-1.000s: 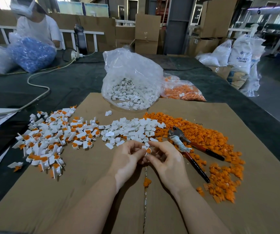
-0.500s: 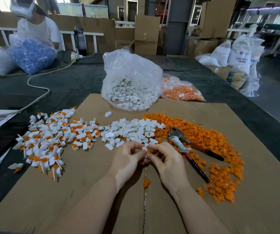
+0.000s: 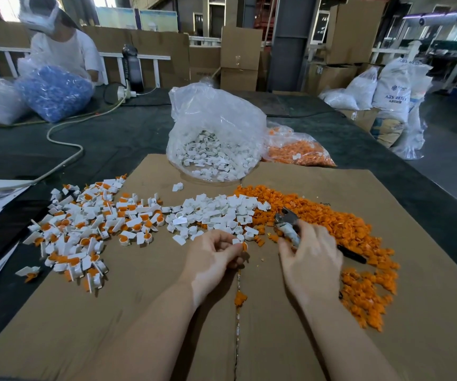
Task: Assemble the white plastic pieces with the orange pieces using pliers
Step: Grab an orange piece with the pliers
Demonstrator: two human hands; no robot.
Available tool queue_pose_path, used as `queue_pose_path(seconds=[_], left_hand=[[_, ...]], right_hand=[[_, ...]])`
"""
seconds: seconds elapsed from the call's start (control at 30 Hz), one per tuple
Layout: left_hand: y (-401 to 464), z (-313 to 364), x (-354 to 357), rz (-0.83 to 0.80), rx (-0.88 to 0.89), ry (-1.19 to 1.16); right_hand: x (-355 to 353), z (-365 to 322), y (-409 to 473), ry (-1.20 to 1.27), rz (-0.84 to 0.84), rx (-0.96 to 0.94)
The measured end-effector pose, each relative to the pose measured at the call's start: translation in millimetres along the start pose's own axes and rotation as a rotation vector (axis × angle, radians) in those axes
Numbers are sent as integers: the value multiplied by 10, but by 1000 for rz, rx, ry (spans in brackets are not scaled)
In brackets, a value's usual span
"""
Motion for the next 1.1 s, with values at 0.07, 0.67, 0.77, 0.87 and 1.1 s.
queue_pose_path(seconds=[0.07,0.67,0.77,0.87,1.1], left_hand=[[13,-11,-14,13,-4,-5],[57,-72,-25,102,-139,-345],[69,-72,-30,118,-162,-390],[86,-77,-65,148,-181,-394],[112,-110,-111,193,-210,-326]], right_hand=[[48,253,101,-276,-125,163],[55,-175,18,18,-528,0],[136,-300,-140,181,-749,16],[143,-331,-223,258,-863,57],[160,-348,-278,336,-981,100]])
Point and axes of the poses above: each hand's wrist, its own y-axis towards the middle knuckle, its own x-axis out of the palm, z = x × y, the point moved 9 cm from there along y, towards the middle knuckle, and after that the axes turned 9 degrees about x, right-handed, at the moved point
